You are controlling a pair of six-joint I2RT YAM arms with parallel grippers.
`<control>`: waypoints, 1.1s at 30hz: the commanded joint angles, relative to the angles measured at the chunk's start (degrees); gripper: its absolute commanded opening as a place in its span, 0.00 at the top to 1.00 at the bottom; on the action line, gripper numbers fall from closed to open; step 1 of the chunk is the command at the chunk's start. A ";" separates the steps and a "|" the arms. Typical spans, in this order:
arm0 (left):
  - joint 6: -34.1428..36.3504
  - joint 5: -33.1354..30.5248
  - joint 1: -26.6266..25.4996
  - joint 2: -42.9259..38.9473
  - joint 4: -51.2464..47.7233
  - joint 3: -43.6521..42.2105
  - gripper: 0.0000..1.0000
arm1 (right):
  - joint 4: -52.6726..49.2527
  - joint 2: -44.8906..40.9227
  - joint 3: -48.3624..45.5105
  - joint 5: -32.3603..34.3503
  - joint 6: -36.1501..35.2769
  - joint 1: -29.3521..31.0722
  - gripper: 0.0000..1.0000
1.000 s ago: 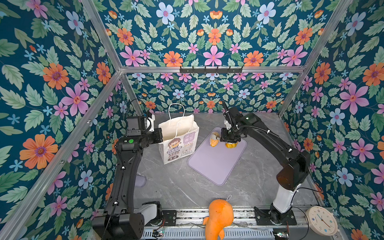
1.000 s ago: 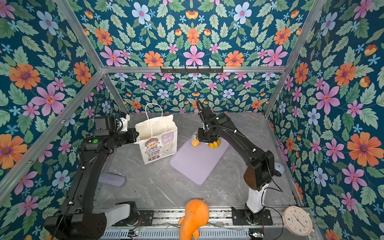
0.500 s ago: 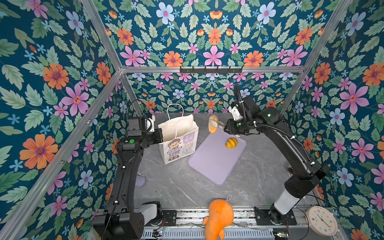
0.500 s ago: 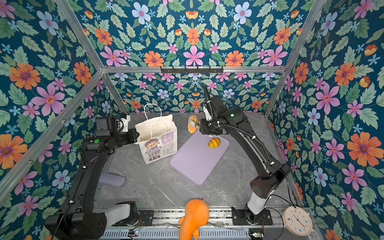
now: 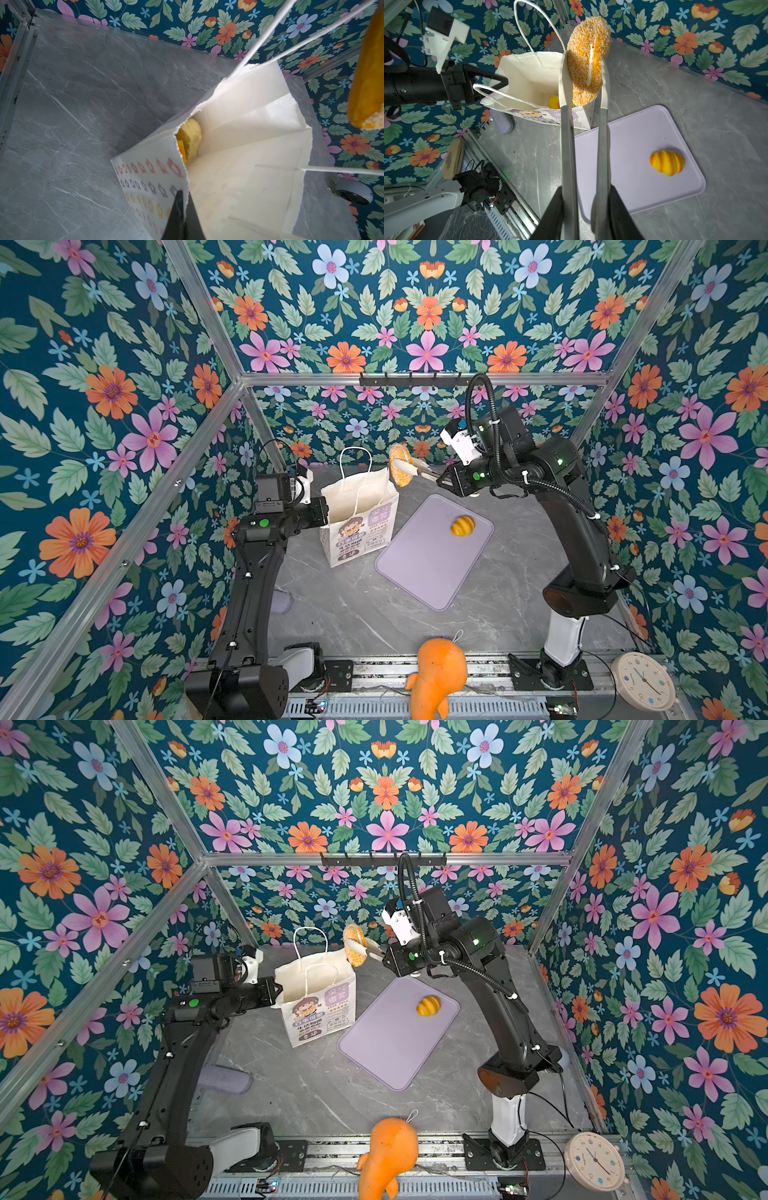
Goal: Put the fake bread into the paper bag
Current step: 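Close the tongs on the sugar-coated bun and lift it toward the bag, then lower the sugar-coated bun in the tongs into the bag opening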
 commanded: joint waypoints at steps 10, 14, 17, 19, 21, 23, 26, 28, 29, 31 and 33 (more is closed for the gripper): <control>-1.11 -0.06 0.02 -0.79 -3.26 0.71 0.98 | 11.81 3.42 -0.95 -13.55 -12.07 0.07 0.72; -1.31 0.28 0.01 -1.61 -4.46 -0.23 0.98 | 13.60 3.74 -3.43 -16.87 -15.74 0.02 0.72; -1.18 -1.10 0.02 -2.15 -6.52 -0.23 0.98 | 15.27 3.47 -6.05 -18.38 -17.86 0.01 0.73; -1.47 -2.41 0.01 -2.58 -7.67 -0.21 0.98 | 15.46 3.39 -6.97 -19.55 -18.88 0.04 0.73; -2.00 -3.64 0.06 -2.68 -8.13 -0.20 0.98 | 16.11 2.88 -8.69 -21.12 -19.72 0.02 0.73; -2.65 -3.97 0.08 -2.52 -8.15 -0.21 0.96 | 17.86 2.03 -11.30 -21.87 -20.34 0.07 0.73; -3.79 -5.93 0.10 -2.45 -8.34 0.15 0.88 | 19.21 1.61 -13.81 -21.96 -21.27 -0.05 0.73; -4.42 -8.03 0.07 -2.44 -8.74 0.72 0.79 | 18.55 2.05 -13.66 -22.08 -21.97 -0.06 0.73; -4.71 -9.02 0.10 -2.44 -8.96 0.94 0.73 | 18.48 2.31 -13.68 -22.01 -22.20 0.01 0.73; -5.25 -10.16 0.10 -2.14 -9.19 1.47 0.63 | 18.52 2.64 -13.55 -21.72 -22.62 -0.03 0.73; -5.75 -10.64 0.05 -1.64 -9.53 2.11 0.58 | 18.41 3.11 -13.19 -22.29 -23.26 -0.06 0.73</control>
